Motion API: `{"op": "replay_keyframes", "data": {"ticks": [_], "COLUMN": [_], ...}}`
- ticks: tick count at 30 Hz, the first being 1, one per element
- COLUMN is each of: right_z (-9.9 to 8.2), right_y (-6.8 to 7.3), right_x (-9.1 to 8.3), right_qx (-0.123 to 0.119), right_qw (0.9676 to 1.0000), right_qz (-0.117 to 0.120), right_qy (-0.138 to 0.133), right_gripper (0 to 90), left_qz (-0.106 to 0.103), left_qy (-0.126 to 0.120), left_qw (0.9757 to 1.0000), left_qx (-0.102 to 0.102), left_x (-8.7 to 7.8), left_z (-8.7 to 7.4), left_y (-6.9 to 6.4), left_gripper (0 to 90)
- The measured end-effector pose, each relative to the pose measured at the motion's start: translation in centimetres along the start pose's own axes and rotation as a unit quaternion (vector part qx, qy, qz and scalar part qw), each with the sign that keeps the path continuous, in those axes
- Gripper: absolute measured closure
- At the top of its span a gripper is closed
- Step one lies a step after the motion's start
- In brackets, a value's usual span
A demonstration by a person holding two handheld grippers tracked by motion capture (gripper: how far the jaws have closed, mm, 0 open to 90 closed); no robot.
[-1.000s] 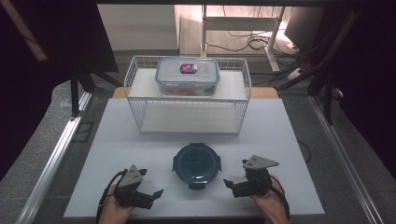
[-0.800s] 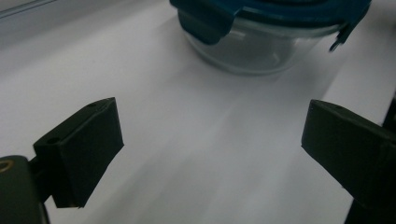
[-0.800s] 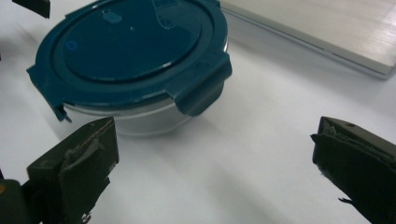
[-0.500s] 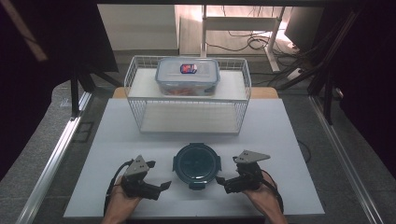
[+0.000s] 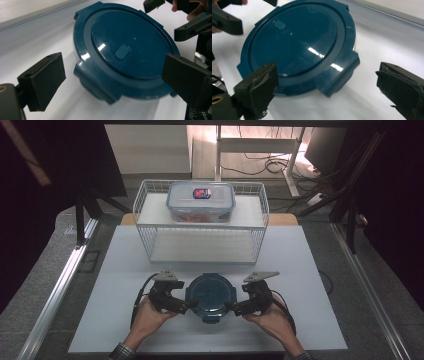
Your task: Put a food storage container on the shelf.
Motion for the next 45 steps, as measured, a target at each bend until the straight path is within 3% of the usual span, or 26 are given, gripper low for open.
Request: {"op": "replay_keyframes", "data": {"ticks": [3,6,8,9,11,15,19,21,26,28,31,33,37,42,45], "right_z": [0.3,-0.2,-0.6,-0.8,-0.9,-1.2,-1.4,-1.5,-1.9,-2.1,-2.1,-2.1,-2.0,-1.7,-1.6], "right_y": [-0.5,-1.1,-1.3,-1.3,-1.3,-1.5,-1.6,-1.4,-1.0,-1.0,-0.9,-0.6,-0.1,0.6,0.8], "right_x": [0.7,1.5,1.7,1.6,1.5,1.0,-0.1,-0.8,-1.6,-1.6,-1.5,-1.6,-1.9,-2.2,-2.3], "right_qx": [0.017,0.055,0.084,0.091,0.092,0.102,0.113,0.108,0.113,0.117,0.128,0.139,0.148,0.149,0.151], "right_qw": [0.9996,0.9964,0.9913,0.9895,0.9895,0.9876,0.9851,0.9856,0.9850,0.9840,0.9821,0.9818,0.9814,0.9832,0.9841], "right_qz": [0.023,0.064,0.101,0.111,0.110,0.117,0.130,0.130,0.130,0.133,0.138,0.128,0.118,0.102,0.092], "right_qy": [0.005,0.009,0.011,0.015,0.018,0.018,0.004,-0.002,-0.007,-0.013,-0.017,-0.018,-0.027,-0.025,-0.022], "right_gripper": [8.2,11.4,15.4,16.1,18.5,26.2,41.6,47.8,51.3,51.1,52.2,53.3,55.0,55.5,55.4], "left_qz": [-0.024,-0.084,-0.103,-0.097,-0.088,-0.103,-0.115,-0.118,-0.105,-0.105,-0.110,-0.111,-0.126,-0.113,-0.104], "left_qy": [0.019,0.037,0.044,0.043,0.042,0.034,0.021,0.013,0.005,0.003,0.001,0.000,-0.017,-0.029,-0.033], "left_qw": [0.9991,0.9926,0.9899,0.9906,0.9907,0.9865,0.9851,0.9852,0.9903,0.9908,0.9899,0.9891,0.9828,0.9822,0.9836], "left_qx": [-0.031,-0.079,-0.087,-0.087,-0.095,-0.122,-0.127,-0.124,-0.090,-0.086,-0.090,-0.096,-0.134,-0.148,-0.144], "left_x": [0.5,0.7,0.7,0.6,0.5,0.0,-1.1,-1.5,-2.0,-2.0,-2.1,-2.1,-2.2,-2.4,-2.5], "left_z": [-0.3,-1.2,-1.5,-1.6,-1.6,-1.8,-2.3,-2.6,-2.7,-2.9,-3.1,-3.2,-3.9,-4.1,-3.9], "left_y": [0.8,1.8,1.9,2.0,2.2,2.5,2.3,2.1,1.0,0.9,1.1,1.2,1.6,1.0,0.6], "left_gripper": [5.4,6.6,12.9,14.6,23.0,31.9,45.8,49.6,51.9,51.9,52.0,52.2,54.2,54.8,55.4]}}
Point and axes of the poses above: each handheld gripper's, and its own axes: x roughly forward along the jaws, z roughly out of its top, y roughly to its left, the point moved 3 cm from there along x, roughly forward along the jaws, and after that the axes turned 9 degrees about -x, right-handed, at the moved point
